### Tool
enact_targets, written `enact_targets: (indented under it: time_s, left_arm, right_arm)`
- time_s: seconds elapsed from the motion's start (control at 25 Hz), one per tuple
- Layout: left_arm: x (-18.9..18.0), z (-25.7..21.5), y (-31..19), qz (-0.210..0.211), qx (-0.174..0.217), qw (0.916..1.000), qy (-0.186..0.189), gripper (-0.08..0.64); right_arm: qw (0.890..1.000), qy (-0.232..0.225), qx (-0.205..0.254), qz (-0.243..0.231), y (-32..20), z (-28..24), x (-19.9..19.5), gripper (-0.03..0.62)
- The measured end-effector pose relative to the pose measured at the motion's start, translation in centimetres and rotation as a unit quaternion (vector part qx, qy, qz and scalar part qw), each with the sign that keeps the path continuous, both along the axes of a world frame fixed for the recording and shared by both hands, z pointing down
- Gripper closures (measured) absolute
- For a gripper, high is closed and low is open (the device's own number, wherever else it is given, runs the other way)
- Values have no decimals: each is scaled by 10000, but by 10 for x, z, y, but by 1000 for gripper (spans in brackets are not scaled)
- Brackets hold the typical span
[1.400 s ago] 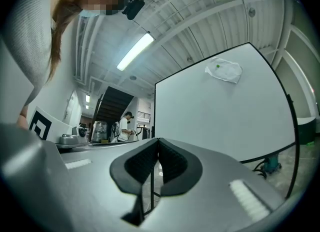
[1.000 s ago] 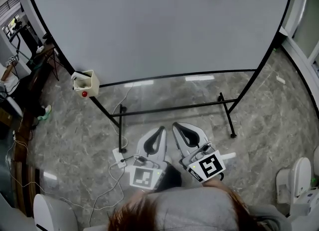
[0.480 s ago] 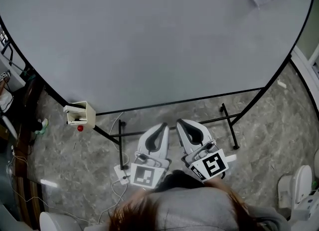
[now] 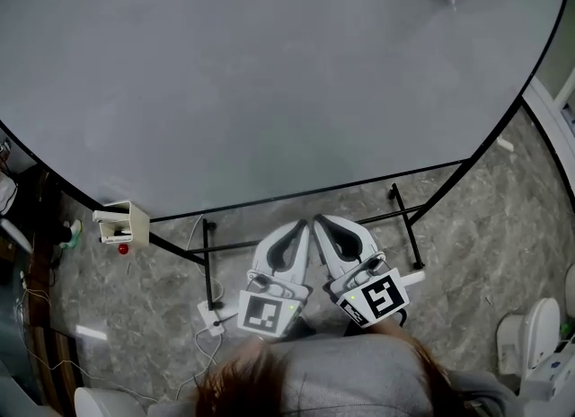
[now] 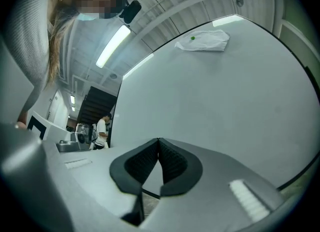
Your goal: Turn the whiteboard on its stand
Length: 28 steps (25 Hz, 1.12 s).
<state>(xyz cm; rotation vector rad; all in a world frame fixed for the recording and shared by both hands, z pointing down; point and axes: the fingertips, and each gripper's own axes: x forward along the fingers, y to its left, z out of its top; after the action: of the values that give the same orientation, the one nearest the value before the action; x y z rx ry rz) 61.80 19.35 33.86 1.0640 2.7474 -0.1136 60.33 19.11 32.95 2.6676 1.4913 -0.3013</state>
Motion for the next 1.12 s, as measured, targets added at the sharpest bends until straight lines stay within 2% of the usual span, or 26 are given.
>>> enact_targets:
  time_s: [0.12,0.28,0.44,0.6,0.76,0.96,1.12]
  left_arm:
    - [-45,3,2,19,-60,10000,30,564]
    - [-135,13,3,-126,-65,9999,-59,564]
    - [-233,16,-2,-184,-45,9996,-201,564]
    - [-314,3,-16,-204,-47,9996,-164,565]
    - [-355,-7,-8,-40,-19,9999,-110,565]
    - [-383,-4,0,92,-106,9998,-162,565]
    - [-402,1,12,100,-92,9999,-53,565]
  right_arm:
    - [9999,85,-77,85,-2,2,-47,598]
    - [9998,168,-105,-78,-7,11,-137,598]
    - [9993,-248,-158,-227,-9,9,-230,598]
    - [9995,-215,15,-232,-15,-4,-317,598]
    - [10000,-80,-19,-29,-4,-10,-362,598]
    - [9999,106,122,33,4,-2,-382,598]
    - [9999,-31,-82,110,2,-3,-404,598]
